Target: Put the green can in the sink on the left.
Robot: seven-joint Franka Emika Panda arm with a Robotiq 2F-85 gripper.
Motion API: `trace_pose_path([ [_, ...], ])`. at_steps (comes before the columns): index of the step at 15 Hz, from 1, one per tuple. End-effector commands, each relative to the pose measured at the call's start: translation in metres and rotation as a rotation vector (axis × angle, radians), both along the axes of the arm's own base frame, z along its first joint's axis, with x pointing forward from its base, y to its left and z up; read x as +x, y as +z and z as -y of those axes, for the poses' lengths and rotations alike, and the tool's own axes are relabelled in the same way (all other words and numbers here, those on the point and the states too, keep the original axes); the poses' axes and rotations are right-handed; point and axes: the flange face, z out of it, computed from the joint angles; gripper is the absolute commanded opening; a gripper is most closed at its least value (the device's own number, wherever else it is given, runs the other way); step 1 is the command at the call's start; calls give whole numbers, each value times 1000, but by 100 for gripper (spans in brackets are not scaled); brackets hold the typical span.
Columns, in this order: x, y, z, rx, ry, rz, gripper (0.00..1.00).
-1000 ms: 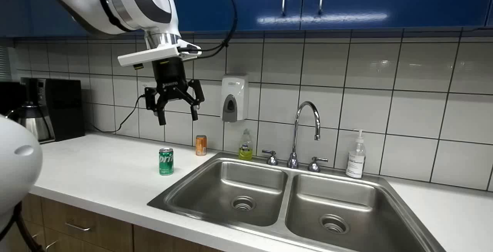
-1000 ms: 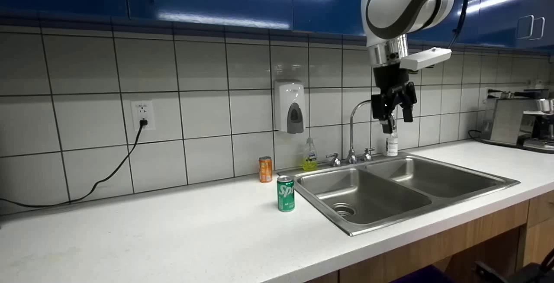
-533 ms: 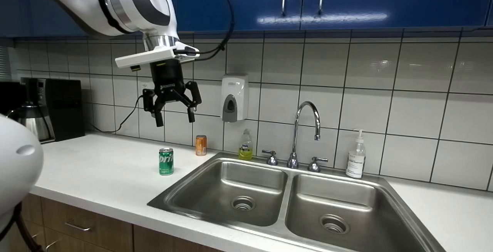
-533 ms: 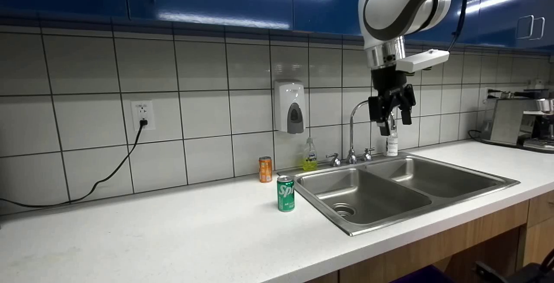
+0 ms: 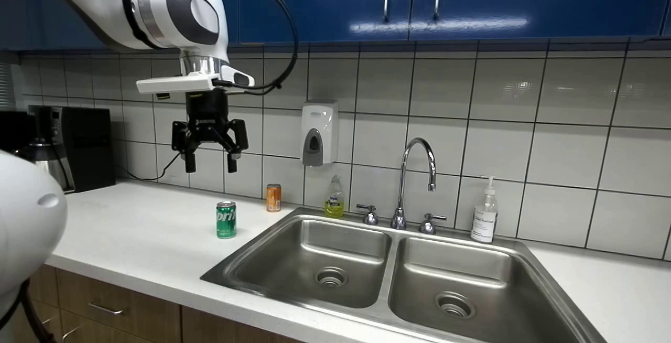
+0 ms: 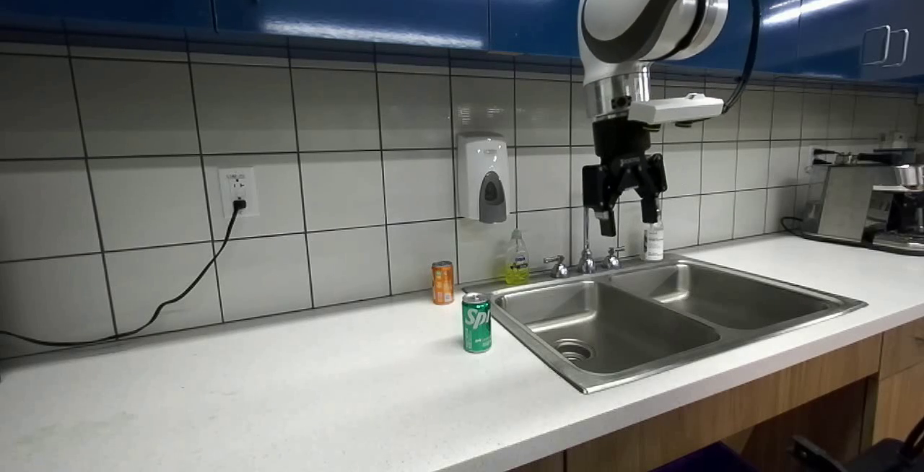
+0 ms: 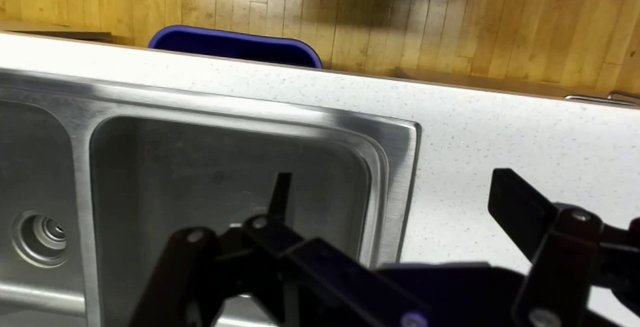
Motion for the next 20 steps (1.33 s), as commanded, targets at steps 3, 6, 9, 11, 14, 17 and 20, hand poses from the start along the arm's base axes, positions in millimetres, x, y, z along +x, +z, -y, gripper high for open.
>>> trace_pose_path([
  [3,13,-8,-37,1,42,0,100],
  [6,23,-22,-52,-8,60,9,100],
  [9,39,-42,-62,-16,62,39,100],
  [11,51,-59,-64,-22,44,51,100],
  [14,70,-83,-66,-35,11,55,100],
  [17,87,-106,-74,-46,7,44,100],
  [20,102,-125,-83,-54,16,21,100],
])
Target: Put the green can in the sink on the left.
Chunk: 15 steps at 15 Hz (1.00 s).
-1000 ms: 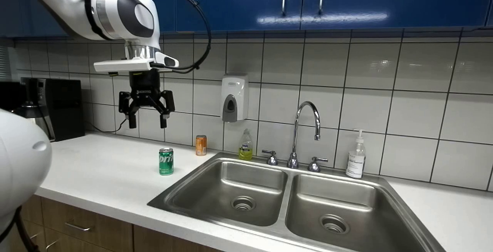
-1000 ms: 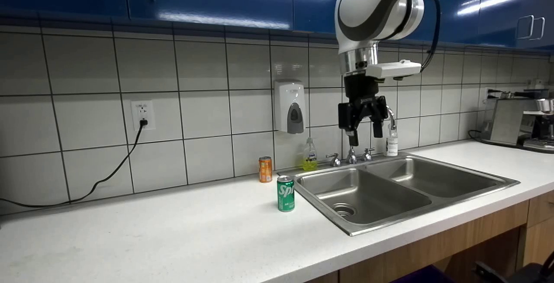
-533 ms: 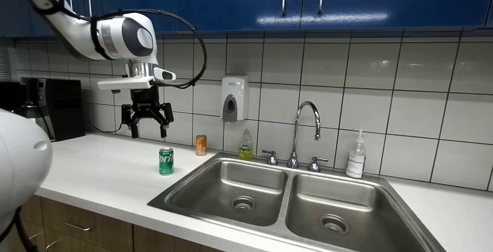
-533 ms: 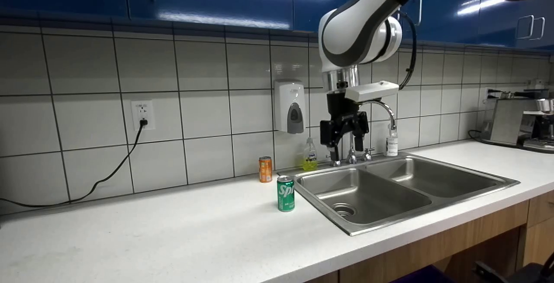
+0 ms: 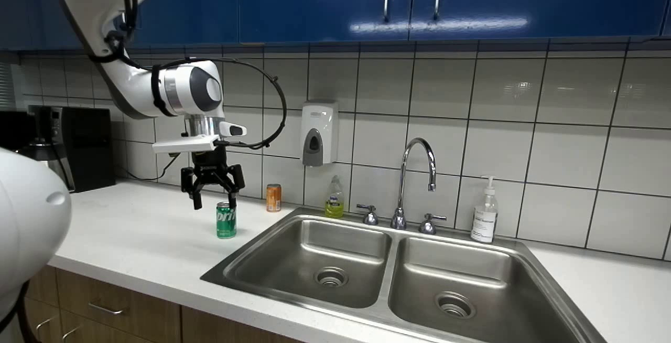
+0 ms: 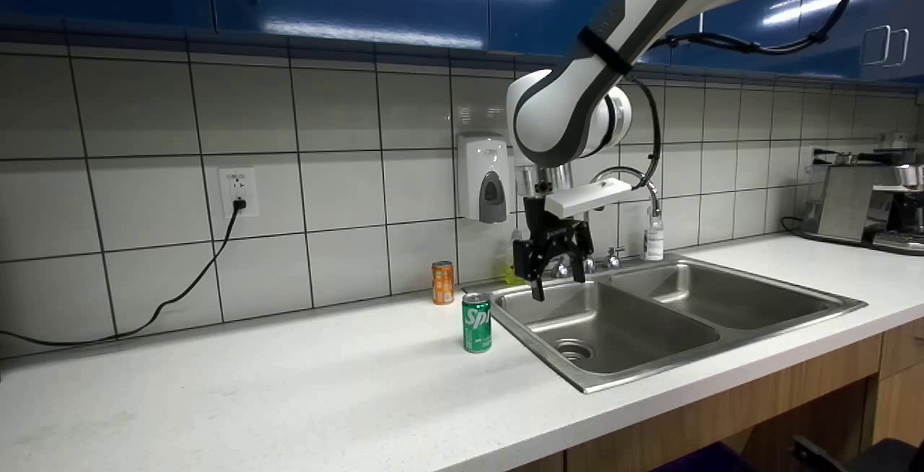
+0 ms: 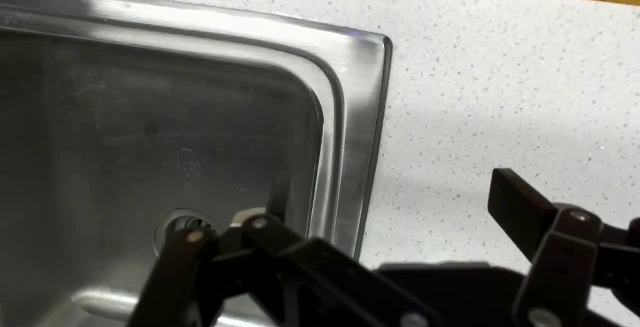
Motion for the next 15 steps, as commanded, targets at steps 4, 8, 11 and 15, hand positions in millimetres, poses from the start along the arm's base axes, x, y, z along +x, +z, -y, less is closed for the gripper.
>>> trace_pose_path([
  [4,37,-26,-29,-7,14,-27,100],
  [8,50,-35,-43,5,41,-36,100],
  [11,58,-40,-54,11,61,-39,100],
  [15,71,-49,-63,14,79,-40,100],
])
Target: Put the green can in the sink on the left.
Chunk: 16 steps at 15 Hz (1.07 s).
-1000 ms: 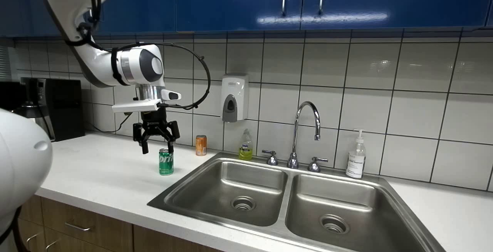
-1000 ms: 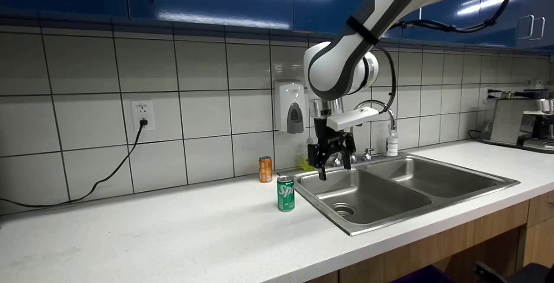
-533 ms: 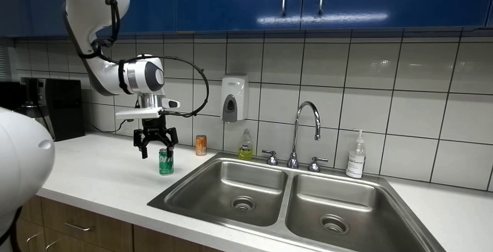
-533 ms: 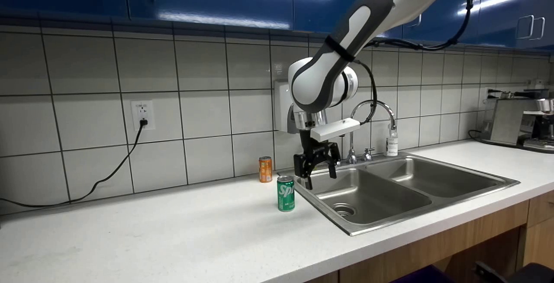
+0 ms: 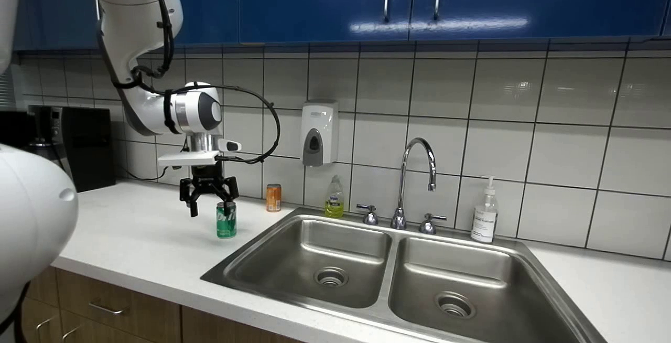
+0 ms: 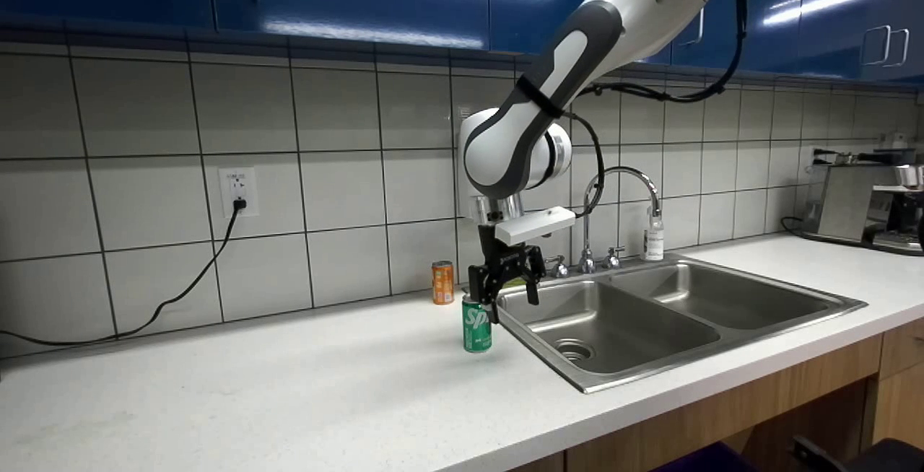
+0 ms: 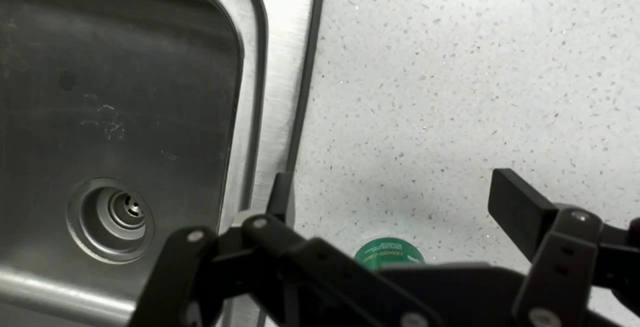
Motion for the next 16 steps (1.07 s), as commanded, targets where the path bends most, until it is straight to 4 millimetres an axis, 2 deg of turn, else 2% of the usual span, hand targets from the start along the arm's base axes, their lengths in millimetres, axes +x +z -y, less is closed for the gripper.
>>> trace_pose_path([
  [1,17,-6,-11,-4,18,3,100],
  [6,37,-13,-20,-3,22,15,100],
  [16,70,-17,-18,19,-6,41,100],
])
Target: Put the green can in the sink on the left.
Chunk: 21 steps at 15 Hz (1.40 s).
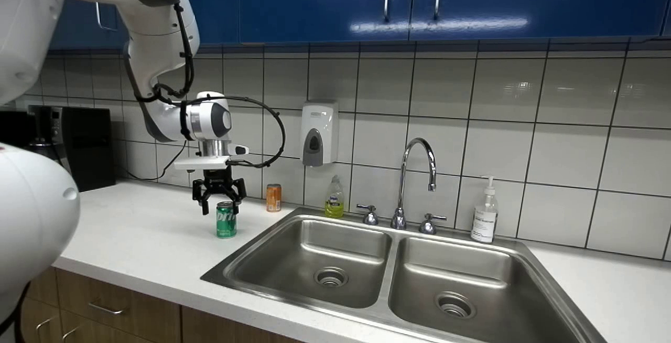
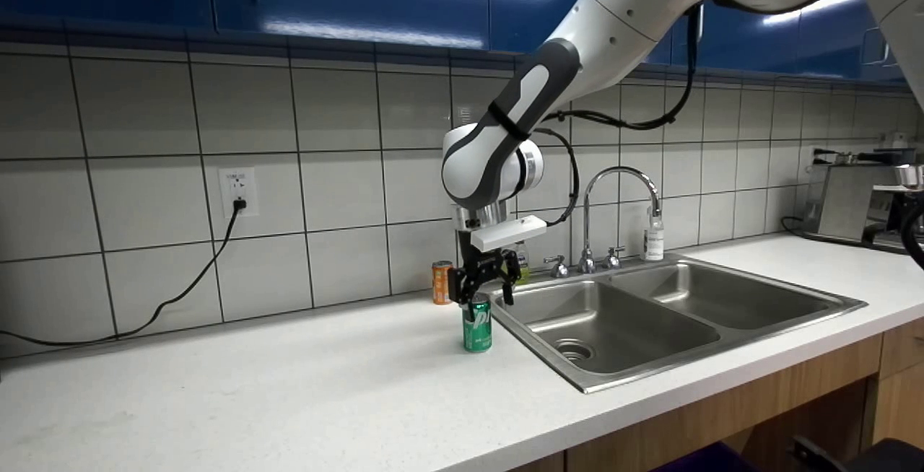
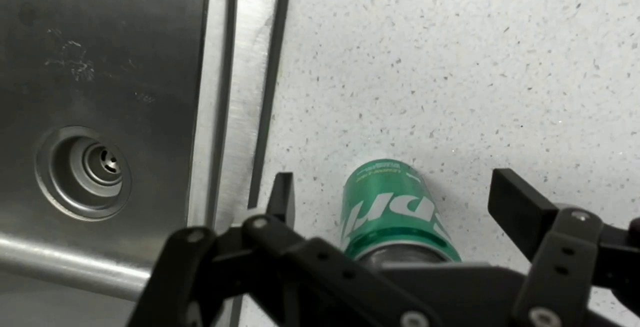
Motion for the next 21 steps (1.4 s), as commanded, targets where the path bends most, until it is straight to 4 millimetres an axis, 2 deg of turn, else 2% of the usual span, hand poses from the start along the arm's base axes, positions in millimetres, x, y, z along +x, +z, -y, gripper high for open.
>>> trace_pose_path([
  [1,14,0,-5,3,-1,14,100],
  [12,32,-4,-10,14,-3,23,100],
  [21,43,-7,-4,11,-16,28,100],
])
